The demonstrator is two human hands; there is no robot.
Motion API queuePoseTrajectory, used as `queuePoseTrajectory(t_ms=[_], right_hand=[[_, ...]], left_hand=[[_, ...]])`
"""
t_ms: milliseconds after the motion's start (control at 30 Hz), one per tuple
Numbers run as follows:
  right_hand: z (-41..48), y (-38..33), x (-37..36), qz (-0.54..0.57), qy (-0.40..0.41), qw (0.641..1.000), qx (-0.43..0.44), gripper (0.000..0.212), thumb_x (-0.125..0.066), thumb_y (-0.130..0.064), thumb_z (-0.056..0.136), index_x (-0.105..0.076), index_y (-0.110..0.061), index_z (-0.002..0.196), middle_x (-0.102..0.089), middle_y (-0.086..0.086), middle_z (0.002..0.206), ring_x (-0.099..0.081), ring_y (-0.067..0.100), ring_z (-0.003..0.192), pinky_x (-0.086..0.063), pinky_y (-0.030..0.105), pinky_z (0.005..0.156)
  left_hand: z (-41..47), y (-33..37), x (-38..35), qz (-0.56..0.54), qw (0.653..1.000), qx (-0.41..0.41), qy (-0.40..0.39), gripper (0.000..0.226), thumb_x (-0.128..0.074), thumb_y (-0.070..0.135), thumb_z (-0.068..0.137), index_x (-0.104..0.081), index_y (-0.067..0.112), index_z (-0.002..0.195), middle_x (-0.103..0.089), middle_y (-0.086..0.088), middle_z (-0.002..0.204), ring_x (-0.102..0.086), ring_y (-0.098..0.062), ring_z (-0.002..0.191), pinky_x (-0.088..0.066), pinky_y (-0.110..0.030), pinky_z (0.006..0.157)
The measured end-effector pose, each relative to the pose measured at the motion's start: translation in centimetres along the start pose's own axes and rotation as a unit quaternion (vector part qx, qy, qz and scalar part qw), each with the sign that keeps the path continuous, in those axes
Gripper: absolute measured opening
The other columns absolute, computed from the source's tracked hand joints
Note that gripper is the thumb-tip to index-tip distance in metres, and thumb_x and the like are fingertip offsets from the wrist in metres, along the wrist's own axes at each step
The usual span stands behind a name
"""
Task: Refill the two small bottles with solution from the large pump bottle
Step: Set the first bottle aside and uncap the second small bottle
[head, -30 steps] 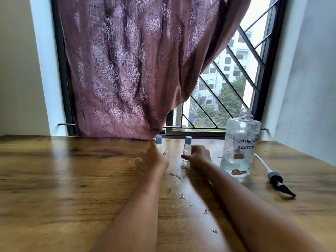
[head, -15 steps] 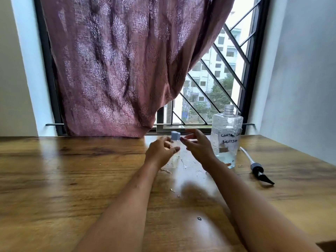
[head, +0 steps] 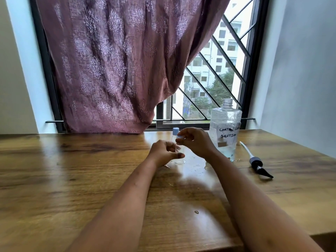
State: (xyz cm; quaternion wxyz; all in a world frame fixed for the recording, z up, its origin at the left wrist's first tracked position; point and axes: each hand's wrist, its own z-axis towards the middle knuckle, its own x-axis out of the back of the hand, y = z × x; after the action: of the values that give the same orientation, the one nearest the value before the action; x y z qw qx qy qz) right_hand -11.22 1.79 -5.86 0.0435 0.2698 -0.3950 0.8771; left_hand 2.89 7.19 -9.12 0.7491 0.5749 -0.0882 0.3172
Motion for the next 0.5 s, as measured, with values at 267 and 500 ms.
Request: queuePoseTrajectory(t_ms=[267, 500], right_hand=[[-0.2, -0.1, 0.8, 0.079, -0.089, 0.993, -0.007, 0.027, -0.057, 0.004, 0.085, -0.066, -0.005, 0.109, -0.065, 0.007, 0.100, -0.061, 0.012, 0.091, -0.048, 0.025, 0.084], [-0.4, 0.6, -0.4, -0.005, -0.003, 1.000, 0.009, 0.038, -0.077, -0.029, 0.073, -0.062, -0.013, 0.104, -0.054, 0.002, 0.103, -0.056, 0.014, 0.084, -0.044, 0.010, 0.066]], left_hand=[[0.1, -0.1, -0.2, 0.000, 1.000, -0.003, 0.004, 0.030, -0.082, 0.029, 0.069, -0.072, 0.018, 0.095, -0.072, -0.001, 0.089, -0.063, -0.007, 0.079, -0.045, -0.003, 0.050], [0.2, -0.1, -0.1, 0.011, 1.000, -0.007, -0.005, 0.031, -0.081, 0.029, 0.070, -0.071, 0.017, 0.096, -0.067, 0.005, 0.082, -0.058, 0.002, 0.071, -0.044, -0.003, 0.048]])
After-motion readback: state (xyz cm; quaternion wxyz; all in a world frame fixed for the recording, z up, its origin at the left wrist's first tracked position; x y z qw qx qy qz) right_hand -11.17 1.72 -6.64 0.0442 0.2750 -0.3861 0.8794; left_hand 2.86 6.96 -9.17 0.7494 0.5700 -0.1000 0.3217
